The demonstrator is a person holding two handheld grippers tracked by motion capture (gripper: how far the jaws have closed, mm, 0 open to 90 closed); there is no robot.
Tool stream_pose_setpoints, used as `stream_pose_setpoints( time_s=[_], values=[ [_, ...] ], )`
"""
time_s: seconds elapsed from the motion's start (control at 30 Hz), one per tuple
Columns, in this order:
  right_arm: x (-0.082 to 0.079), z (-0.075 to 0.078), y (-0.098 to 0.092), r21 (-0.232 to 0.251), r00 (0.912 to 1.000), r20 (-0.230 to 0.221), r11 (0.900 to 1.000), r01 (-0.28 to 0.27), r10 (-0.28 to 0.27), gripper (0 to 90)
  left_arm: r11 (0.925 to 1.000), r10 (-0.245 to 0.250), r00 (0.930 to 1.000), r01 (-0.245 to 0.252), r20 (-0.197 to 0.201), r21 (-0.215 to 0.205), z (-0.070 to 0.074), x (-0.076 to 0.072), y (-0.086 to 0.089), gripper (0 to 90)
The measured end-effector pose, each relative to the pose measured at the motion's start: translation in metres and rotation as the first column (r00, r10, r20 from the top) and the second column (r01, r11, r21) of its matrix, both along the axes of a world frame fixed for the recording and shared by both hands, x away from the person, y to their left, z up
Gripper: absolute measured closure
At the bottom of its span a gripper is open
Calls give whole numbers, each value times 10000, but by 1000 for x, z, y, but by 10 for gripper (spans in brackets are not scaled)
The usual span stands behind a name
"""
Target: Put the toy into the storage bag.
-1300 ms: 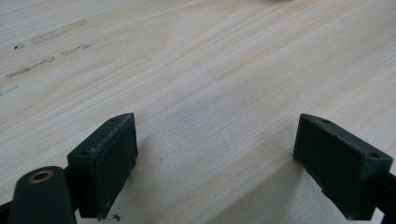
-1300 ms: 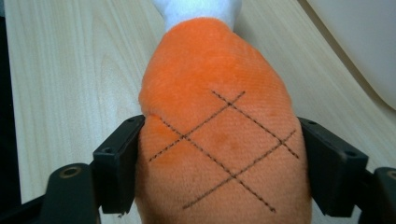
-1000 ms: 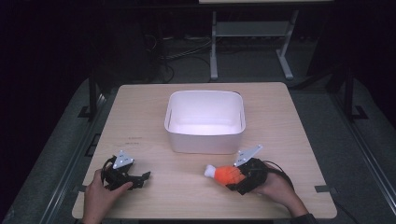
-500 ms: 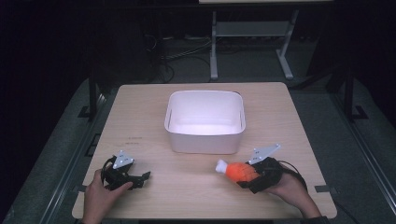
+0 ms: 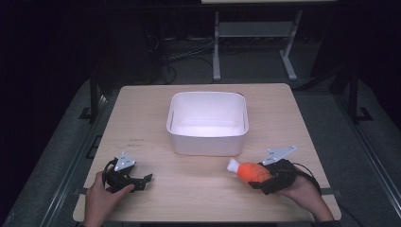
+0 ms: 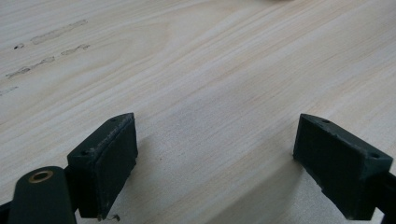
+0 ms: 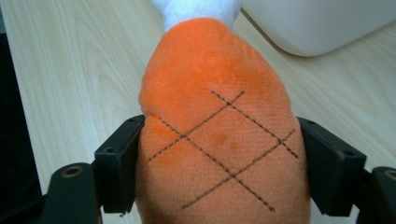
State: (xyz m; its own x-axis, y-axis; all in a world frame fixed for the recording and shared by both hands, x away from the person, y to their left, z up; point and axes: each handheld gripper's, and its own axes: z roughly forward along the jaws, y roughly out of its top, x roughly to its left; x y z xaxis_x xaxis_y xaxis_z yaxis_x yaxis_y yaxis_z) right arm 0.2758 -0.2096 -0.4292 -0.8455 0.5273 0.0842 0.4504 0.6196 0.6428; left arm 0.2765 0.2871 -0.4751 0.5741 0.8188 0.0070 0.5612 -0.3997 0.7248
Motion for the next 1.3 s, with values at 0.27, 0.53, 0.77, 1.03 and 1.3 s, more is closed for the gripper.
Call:
stream_pose_setpoints(
  time_s=[0.27, 0.53, 0.77, 1.03, 1.3],
  values=[
    [0, 3, -18, 11, 9989, 156, 9991, 435, -435, 235, 10000, 0, 10000, 0, 0, -1, 0, 0, 0, 128],
    [1, 7, -35, 120, 9953, 247, 9955, 938, -940, 235, 10000, -1, 10000, 1, 0, -2, 0, 0, 0, 128],
    [3, 12, -50, 148, 9909, 362, 9915, 1292, -1297, 235, 10000, -1, 10000, 1, -1, 0, 0, 0, 0, 128],
    [9, 18, -63, 281, 9856, 449, 9865, 1616, -1628, 235, 10000, 1, 10000, -1, 1, -2, 0, 0, 0, 128],
    [18, 24, -70, 501, 9828, 611, 9840, 1712, -1741, 235, 10000, 0, 10000, 0, -1, -1, 0, 0, 0, 128]
  ],
)
